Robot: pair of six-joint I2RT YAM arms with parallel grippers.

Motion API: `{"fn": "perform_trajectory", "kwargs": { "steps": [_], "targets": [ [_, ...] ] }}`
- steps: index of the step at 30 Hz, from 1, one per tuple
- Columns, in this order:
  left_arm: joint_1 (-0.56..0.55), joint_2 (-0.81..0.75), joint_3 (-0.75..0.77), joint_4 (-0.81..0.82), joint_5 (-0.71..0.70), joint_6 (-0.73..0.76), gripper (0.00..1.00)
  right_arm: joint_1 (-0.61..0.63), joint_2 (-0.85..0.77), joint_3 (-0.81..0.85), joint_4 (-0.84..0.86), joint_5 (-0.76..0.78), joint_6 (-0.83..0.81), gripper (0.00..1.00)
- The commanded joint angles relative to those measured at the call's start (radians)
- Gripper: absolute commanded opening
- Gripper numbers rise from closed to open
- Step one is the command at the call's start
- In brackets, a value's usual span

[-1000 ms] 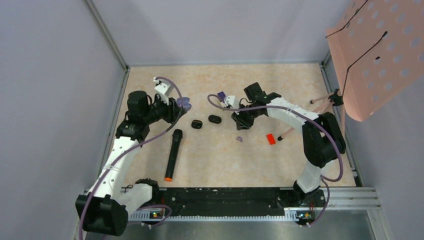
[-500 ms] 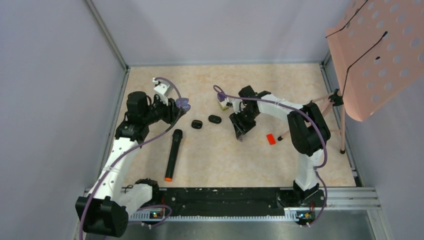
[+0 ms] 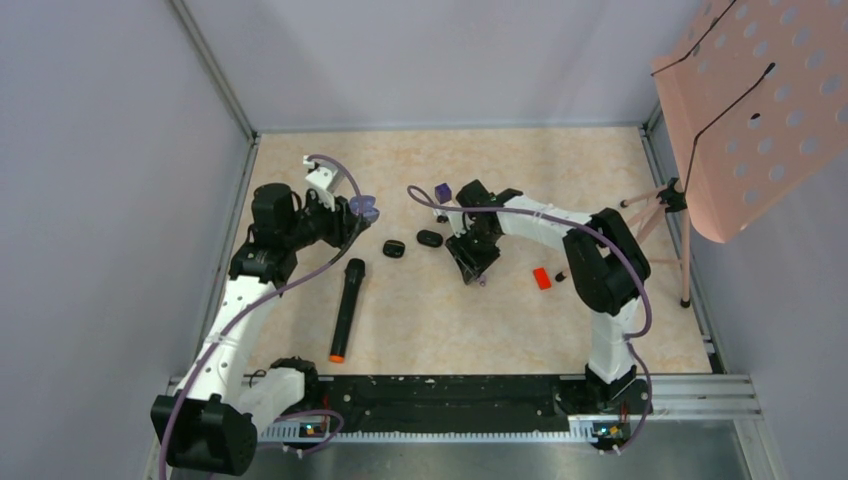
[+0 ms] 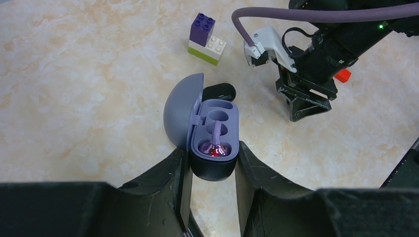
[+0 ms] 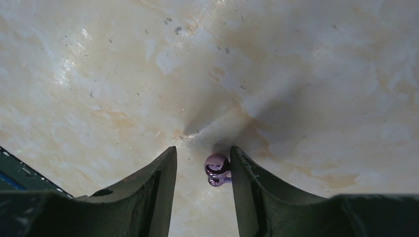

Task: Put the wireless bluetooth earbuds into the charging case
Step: Pick up the earbud from the center of the board.

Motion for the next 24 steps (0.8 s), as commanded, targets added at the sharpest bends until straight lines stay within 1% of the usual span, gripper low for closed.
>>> {"fn": "perform_trajectory", "kwargs": {
  "steps": [1,3,7,11,14,19,20,22,23,24],
  "targets": [
    [0.007,-0.015,0.015,0.048,-0.005,-0.002,0.00,0.010,-0.029,-0.020,-0.017,0.107,-0.026,0.45],
    [0.007,-0.008,0.015,0.059,-0.002,-0.006,0.00,0.007,-0.045,-0.036,-0.019,0.129,-0.043,0.44],
    [0.007,0.009,0.017,0.081,0.008,-0.018,0.00,0.002,-0.087,-0.070,-0.024,0.093,-0.050,0.33],
    [0.007,0.031,0.027,0.095,0.021,-0.023,0.00,0.002,-0.137,-0.102,-0.026,0.117,-0.042,0.22],
    [0.007,0.045,0.037,0.107,0.038,-0.026,0.00,0.000,-0.160,-0.110,-0.047,0.138,-0.019,0.18],
    [0.007,0.074,0.055,0.127,0.054,-0.031,0.00,-0.034,-0.172,-0.107,-0.101,0.104,0.056,0.13],
    [0.007,0.081,0.062,0.129,0.058,-0.034,0.00,-0.051,-0.171,-0.107,-0.113,0.103,0.085,0.13],
    [0.007,0.094,0.076,0.128,0.066,-0.037,0.00,-0.105,-0.155,-0.107,-0.155,0.061,0.199,0.19],
    [0.007,0.102,0.084,0.131,0.071,-0.038,0.00,-0.147,-0.144,-0.113,-0.173,-0.017,0.250,0.25],
    [0.007,0.106,0.088,0.133,0.077,-0.038,0.00,-0.179,-0.135,-0.119,-0.177,-0.125,0.270,0.33]
  ]
}}
